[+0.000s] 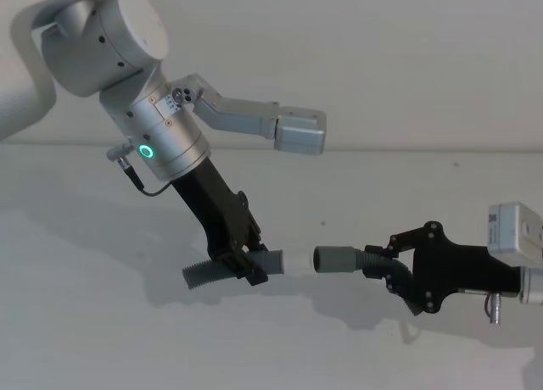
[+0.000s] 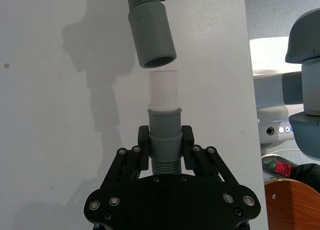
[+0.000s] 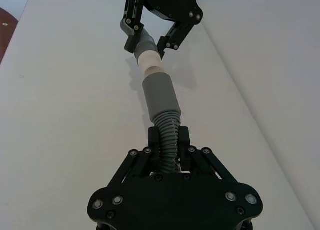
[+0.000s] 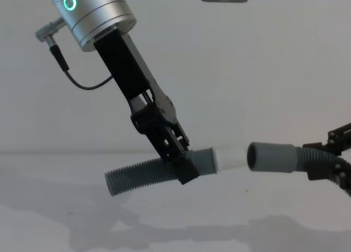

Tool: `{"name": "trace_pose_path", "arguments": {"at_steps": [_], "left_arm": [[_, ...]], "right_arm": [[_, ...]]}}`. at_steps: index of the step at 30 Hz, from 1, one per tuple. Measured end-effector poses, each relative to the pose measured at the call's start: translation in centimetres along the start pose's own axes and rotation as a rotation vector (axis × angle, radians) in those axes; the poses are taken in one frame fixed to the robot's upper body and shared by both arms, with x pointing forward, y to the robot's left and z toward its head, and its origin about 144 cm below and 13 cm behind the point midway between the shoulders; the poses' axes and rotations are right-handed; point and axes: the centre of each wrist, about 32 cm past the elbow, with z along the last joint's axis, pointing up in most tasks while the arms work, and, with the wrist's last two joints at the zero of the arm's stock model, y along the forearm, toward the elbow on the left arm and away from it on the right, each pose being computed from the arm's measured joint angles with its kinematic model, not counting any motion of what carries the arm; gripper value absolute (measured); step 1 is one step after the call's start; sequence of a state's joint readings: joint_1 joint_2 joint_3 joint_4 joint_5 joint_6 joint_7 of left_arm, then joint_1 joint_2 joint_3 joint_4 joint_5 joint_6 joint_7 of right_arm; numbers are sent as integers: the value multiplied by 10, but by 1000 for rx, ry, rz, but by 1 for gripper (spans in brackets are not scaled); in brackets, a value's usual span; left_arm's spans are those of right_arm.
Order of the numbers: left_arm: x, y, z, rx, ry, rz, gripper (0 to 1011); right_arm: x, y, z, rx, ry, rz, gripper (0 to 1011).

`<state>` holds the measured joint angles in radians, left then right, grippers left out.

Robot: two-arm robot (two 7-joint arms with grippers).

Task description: Use both hands to pick up one end of the pipe from the table, align the ends, and insert them.

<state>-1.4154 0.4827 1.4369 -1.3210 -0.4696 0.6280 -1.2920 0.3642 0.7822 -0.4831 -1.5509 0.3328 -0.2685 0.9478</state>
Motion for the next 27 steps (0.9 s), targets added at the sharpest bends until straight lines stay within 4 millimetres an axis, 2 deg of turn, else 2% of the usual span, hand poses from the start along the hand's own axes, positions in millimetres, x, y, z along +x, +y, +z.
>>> {"name": "trace_pose_path", "arguments": {"at_steps": [27], "left_arm": [[6, -3, 5, 2, -8, -10, 356]], "right_arm": [[0, 1, 0, 6, -6, 6, 190]]}}
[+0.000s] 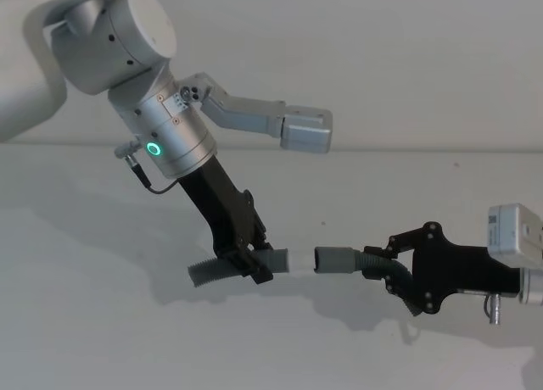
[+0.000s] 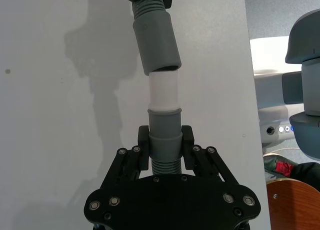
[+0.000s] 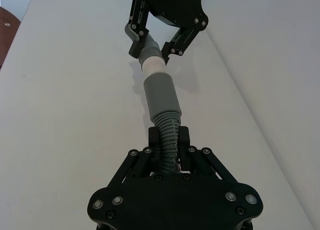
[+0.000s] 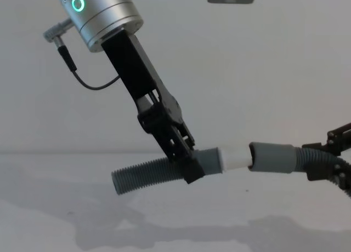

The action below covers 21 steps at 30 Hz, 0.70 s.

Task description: Use both hands to pick up one end of the pipe from the table, align the ends, and insert them.

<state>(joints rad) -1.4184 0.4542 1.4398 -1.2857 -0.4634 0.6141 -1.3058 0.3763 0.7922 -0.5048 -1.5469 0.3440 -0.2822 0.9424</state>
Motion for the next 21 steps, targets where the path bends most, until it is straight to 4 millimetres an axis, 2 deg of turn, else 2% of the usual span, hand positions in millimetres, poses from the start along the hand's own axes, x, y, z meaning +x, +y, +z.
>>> {"name": "trace_pose_path", "arguments": {"at_steps": [21], "left_arm": [[6, -2, 2, -5, -1, -11, 356]], "right_arm": [[2, 2, -1, 7, -2, 2, 190]]}}
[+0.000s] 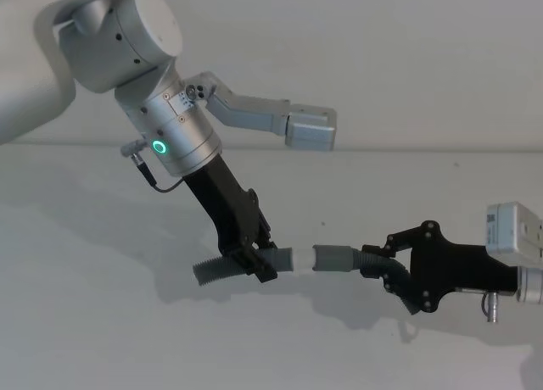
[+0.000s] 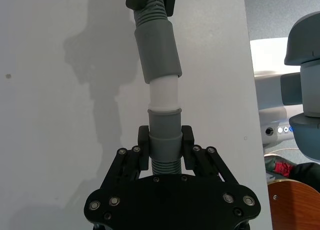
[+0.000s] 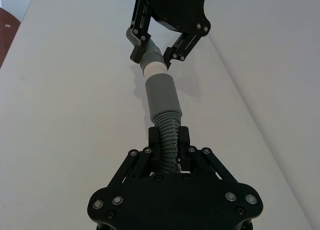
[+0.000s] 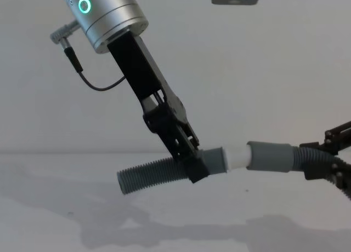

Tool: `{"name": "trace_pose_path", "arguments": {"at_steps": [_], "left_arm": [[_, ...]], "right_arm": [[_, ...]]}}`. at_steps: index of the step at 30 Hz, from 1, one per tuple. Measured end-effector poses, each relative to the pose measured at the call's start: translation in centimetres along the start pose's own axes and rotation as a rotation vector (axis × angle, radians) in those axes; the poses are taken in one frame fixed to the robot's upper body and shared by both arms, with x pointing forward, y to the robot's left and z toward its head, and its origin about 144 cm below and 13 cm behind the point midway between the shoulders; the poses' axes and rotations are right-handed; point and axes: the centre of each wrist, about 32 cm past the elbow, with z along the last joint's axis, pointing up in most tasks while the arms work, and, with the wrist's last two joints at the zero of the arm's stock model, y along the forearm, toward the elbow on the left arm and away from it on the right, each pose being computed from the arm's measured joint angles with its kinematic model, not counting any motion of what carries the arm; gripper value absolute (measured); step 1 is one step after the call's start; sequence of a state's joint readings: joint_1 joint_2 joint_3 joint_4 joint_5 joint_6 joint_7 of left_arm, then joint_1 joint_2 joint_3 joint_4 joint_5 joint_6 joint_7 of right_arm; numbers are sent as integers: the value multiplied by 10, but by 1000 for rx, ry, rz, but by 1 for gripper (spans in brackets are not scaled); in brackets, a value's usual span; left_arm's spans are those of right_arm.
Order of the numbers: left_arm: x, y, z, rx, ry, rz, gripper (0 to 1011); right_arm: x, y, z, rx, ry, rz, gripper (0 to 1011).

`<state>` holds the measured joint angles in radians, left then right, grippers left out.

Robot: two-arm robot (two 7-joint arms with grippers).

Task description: Use both hands to pick up one end of the pipe from the table, align the ends, and insert them.

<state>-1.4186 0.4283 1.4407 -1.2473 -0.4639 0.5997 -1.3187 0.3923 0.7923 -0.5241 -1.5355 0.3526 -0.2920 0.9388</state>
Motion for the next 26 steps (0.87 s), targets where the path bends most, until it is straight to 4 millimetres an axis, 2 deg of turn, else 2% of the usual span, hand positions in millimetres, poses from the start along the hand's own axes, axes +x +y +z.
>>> {"name": "trace_pose_path", "arguments": {"at_steps": [26], "left_arm": [[3, -1, 0, -8, 3, -2, 356]], "right_arm": [[1, 2, 0, 1, -4, 2, 191]]}}
